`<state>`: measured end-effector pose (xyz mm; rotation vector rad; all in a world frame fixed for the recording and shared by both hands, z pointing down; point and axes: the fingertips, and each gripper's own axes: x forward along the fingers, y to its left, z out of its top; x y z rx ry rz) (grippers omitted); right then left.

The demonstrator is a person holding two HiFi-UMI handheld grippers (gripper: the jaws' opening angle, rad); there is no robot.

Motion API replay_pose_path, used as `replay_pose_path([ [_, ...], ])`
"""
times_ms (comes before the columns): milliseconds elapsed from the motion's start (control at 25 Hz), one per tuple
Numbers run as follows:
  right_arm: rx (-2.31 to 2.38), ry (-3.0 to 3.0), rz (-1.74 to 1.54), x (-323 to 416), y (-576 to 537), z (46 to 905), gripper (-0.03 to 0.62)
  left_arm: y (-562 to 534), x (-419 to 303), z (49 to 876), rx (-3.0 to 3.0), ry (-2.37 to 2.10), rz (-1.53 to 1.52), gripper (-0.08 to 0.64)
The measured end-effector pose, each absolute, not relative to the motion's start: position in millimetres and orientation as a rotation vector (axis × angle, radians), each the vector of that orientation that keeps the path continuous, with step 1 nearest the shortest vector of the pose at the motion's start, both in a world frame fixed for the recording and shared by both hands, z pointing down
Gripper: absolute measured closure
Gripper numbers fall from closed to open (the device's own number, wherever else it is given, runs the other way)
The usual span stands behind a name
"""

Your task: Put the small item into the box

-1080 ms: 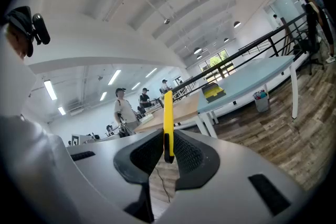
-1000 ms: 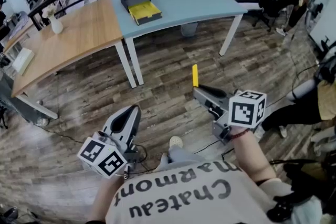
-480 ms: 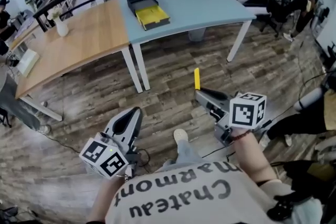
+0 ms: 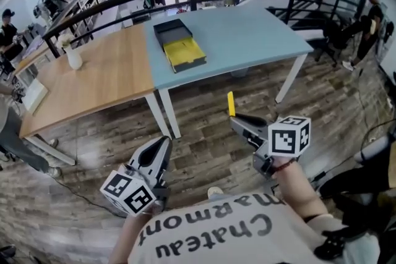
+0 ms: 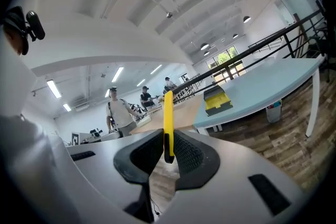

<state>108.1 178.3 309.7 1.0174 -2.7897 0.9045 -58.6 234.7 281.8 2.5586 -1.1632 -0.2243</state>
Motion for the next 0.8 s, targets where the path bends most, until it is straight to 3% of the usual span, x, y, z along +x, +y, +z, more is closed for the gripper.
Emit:
replay_pose_path([
  [800,0.788,-2.704,0.972,93.6,9.8,360.2,0.514,68.5,-37.8,313.1,2.442,-1.256,-0.244,0.558],
])
